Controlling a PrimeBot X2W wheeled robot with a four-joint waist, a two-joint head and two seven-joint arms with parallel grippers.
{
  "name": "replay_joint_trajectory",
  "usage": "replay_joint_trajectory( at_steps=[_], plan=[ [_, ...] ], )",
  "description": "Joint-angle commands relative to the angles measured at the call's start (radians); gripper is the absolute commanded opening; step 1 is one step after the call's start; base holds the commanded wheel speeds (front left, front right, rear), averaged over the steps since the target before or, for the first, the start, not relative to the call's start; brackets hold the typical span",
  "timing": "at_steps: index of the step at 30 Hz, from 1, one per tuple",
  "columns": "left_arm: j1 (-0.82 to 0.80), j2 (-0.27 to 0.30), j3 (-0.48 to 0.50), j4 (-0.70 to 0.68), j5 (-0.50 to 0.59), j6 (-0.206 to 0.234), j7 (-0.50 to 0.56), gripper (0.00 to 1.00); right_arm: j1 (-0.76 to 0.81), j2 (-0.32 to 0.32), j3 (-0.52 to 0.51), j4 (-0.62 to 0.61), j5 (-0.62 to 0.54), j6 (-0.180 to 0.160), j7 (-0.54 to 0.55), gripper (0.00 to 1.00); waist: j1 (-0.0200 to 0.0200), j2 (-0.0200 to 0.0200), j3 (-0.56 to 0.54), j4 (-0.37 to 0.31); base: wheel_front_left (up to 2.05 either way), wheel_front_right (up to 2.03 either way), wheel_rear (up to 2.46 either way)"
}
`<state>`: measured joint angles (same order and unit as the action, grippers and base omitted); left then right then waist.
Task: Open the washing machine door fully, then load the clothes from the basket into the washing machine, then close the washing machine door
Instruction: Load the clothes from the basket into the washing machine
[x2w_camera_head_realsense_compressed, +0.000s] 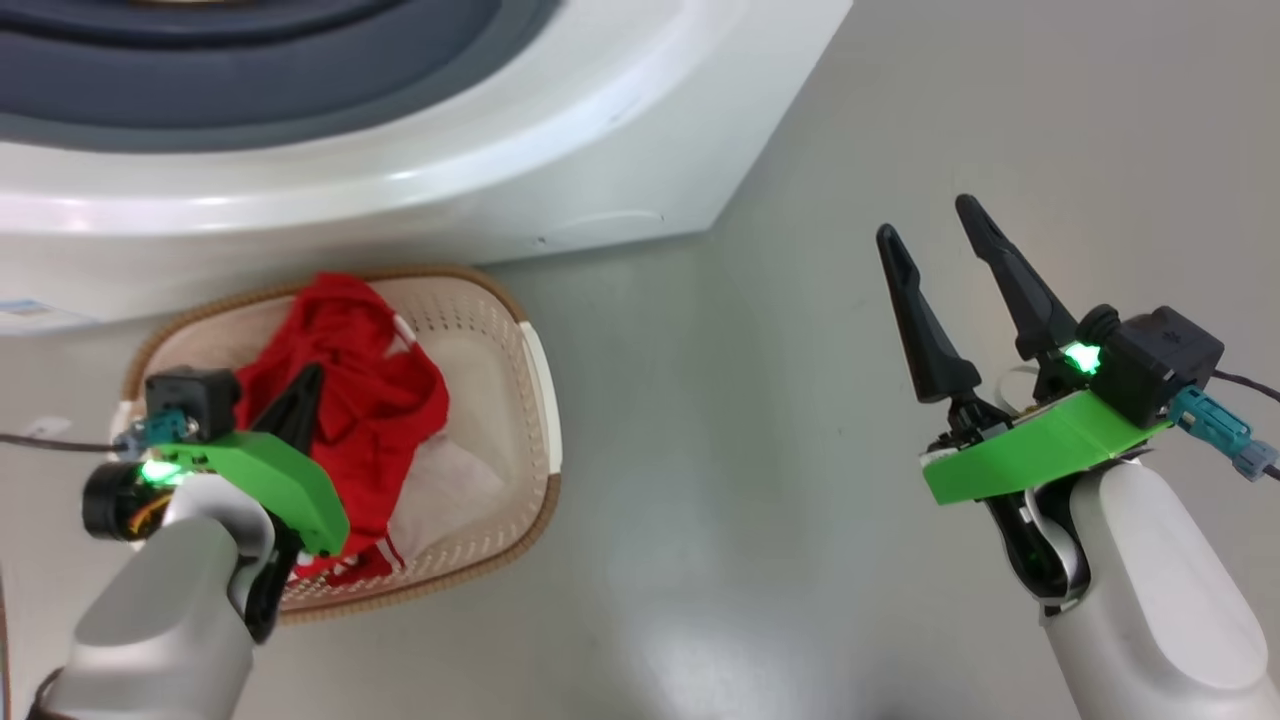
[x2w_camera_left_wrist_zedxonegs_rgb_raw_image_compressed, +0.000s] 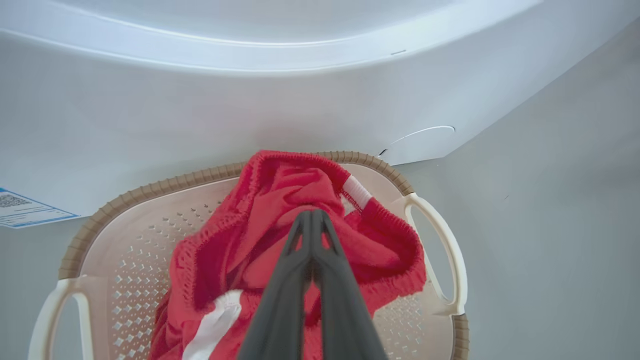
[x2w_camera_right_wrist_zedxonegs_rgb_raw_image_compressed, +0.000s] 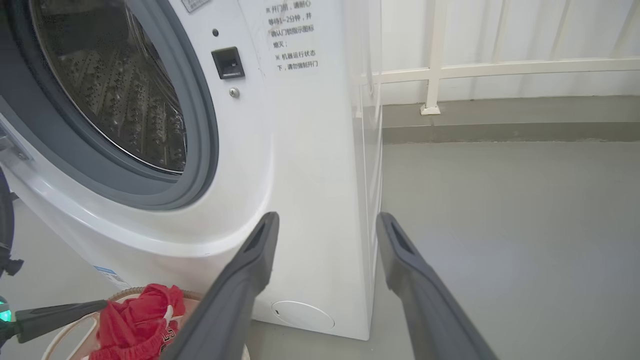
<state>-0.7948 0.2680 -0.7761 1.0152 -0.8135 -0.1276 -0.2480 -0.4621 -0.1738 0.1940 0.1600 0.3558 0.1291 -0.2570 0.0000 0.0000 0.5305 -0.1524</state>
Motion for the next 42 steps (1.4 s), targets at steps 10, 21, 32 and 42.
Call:
replay_joint_trajectory(
  at_steps=[10, 21, 32, 42],
  plan=[
    [0.142, 0.045, 0.144, -0.182, 0.045, 0.002, -0.014, 0.0, 0.092, -0.038, 0.026, 0.005, 0.039, 0.002, -0.005, 1.0, 0.0, 0.0, -0.195, 0.058, 0.0, 0.0, 0.0],
    [0.319, 0.033, 0.296, -0.415, 0.139, 0.028, -0.014, 0.0, 0.152, -0.065, 0.032, 0.024, 0.067, 0.002, -0.005, 1.0, 0.0, 0.0, -0.306, 0.083, 0.0, 0.0, 0.0],
    [0.43, 0.016, 0.388, -0.63, 0.192, 0.058, -0.014, 0.0, 0.184, -0.078, 0.026, 0.024, 0.081, 0.002, -0.005, 1.0, 0.0, 0.0, -0.358, 0.094, 0.0, 0.0, 0.0],
    [0.507, 0.01, 0.435, -0.78, 0.221, 0.096, -0.014, 0.0, 0.204, -0.087, 0.024, 0.02, 0.088, 0.002, -0.005, 1.0, 0.0, 0.0, -0.382, 0.089, 0.0, 0.0, 0.0]
  ],
)
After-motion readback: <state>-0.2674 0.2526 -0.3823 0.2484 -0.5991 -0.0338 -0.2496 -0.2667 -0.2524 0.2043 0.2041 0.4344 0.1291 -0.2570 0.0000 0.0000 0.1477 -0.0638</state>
